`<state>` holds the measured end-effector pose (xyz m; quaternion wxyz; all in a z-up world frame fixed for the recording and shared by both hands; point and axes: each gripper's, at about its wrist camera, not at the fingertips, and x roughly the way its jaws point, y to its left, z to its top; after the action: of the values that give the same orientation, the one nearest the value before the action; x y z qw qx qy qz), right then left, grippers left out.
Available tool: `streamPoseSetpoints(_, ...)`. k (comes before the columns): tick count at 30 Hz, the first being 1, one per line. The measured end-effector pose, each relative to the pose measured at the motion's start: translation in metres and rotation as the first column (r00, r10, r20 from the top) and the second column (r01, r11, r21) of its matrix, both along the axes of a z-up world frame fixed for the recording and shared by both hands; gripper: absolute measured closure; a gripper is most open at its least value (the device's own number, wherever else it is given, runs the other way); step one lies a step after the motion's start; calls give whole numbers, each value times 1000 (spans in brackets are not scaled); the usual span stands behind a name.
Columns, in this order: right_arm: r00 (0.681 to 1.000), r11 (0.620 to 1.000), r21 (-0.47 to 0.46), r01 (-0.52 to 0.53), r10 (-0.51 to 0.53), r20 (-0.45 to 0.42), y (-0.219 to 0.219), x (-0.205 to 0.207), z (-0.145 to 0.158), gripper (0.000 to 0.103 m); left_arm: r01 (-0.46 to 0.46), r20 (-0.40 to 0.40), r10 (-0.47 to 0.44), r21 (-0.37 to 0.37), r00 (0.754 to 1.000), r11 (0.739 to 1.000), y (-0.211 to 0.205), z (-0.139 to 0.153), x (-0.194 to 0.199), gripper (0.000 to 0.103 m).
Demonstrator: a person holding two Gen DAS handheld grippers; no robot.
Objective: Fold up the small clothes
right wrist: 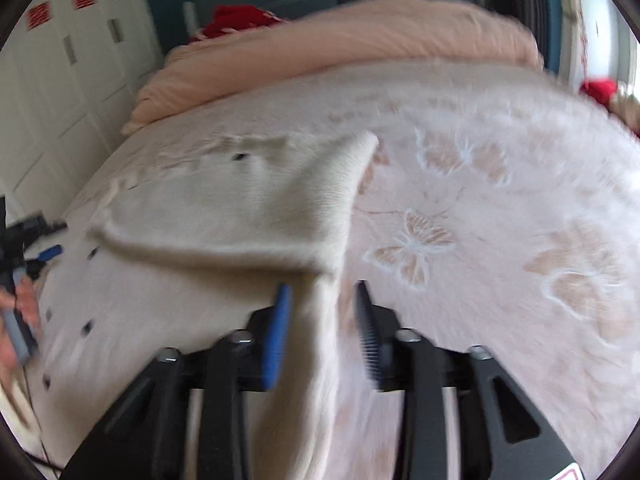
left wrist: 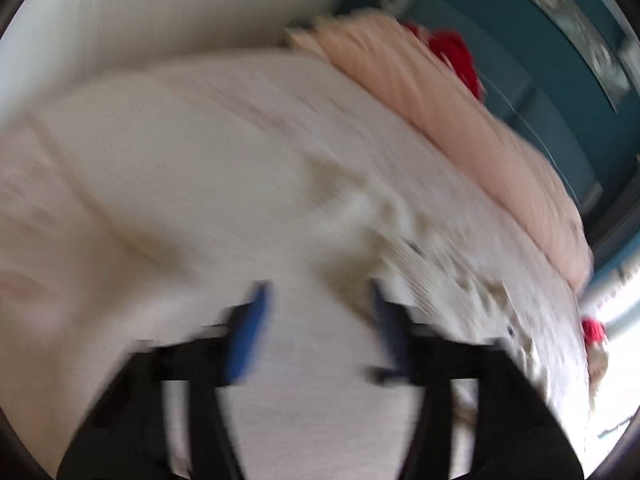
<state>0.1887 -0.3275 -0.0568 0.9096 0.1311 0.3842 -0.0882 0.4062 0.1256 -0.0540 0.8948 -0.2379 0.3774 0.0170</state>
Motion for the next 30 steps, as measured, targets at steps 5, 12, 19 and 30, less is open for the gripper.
streamPoseSetpoints(5, 996, 996, -1, -84, 84, 31, 54, -67, 21, 46, -275, 13, 277, 171, 961, 946, 136, 13, 5, 17)
streamPoseSetpoints(12, 981, 981, 0, -194, 194, 8, 143, -106, 19, 46, -416, -176, 422, 73, 889, 907, 263, -31, 53, 17)
streamPoseSetpoints(19, 968, 967, -34, -252, 251, -24, 186, -106, 17, 45, -381, -154, 394, 106, 906, 918, 274, -39, 81, 91)
streamPoseSetpoints(30, 973, 973, 10, -231, 230, 26, 177, -110, 26, 45, -61, 287, 11, 166, 958, 984, 100, 134, 29, 97)
